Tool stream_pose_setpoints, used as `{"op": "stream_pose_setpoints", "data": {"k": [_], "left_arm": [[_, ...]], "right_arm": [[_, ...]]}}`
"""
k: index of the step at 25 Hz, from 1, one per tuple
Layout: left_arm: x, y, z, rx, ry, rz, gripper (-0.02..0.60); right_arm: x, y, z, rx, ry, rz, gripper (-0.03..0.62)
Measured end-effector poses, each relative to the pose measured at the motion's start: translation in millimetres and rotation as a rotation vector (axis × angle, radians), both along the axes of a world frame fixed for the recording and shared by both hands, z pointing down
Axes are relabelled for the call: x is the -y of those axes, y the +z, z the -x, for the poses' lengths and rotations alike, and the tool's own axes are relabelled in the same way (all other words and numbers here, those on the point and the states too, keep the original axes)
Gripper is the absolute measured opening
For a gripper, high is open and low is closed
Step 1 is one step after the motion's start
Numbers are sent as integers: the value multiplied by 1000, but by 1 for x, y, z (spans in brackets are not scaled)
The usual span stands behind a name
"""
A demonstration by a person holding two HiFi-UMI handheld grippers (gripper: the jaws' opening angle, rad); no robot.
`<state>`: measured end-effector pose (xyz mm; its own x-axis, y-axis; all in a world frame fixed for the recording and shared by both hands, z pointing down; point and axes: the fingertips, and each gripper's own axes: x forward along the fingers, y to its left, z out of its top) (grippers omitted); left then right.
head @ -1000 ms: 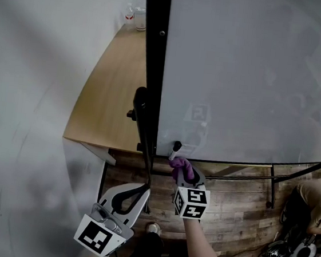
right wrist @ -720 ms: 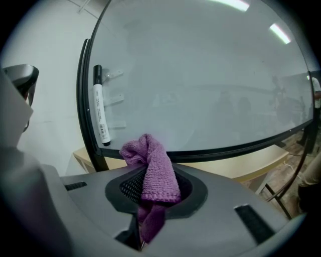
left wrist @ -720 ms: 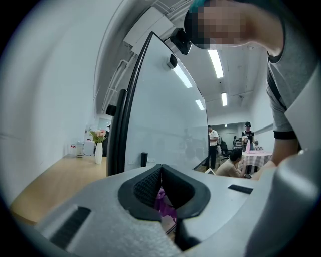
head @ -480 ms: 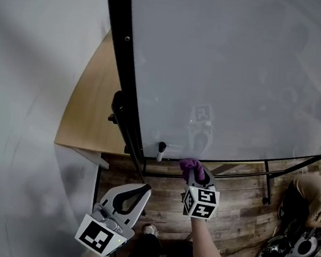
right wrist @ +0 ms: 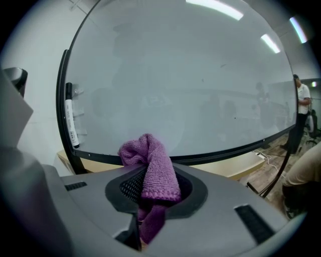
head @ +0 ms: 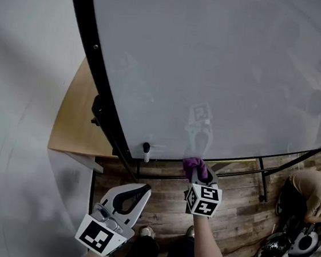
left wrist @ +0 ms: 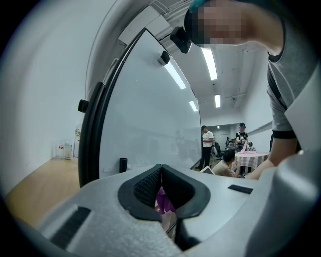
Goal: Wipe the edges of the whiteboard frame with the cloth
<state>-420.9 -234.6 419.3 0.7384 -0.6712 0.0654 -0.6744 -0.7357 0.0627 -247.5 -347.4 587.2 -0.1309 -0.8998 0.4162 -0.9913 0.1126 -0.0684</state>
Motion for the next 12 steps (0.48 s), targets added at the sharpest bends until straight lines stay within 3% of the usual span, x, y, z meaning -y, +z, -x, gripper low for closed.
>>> {"op": "stream_pose_setpoints", "data": {"k": [12], "left_arm": [[2,-8,-47,-5,-43,0,17]], "right_arm": [[4,-2,-30,-8,-74,11,76]]}}
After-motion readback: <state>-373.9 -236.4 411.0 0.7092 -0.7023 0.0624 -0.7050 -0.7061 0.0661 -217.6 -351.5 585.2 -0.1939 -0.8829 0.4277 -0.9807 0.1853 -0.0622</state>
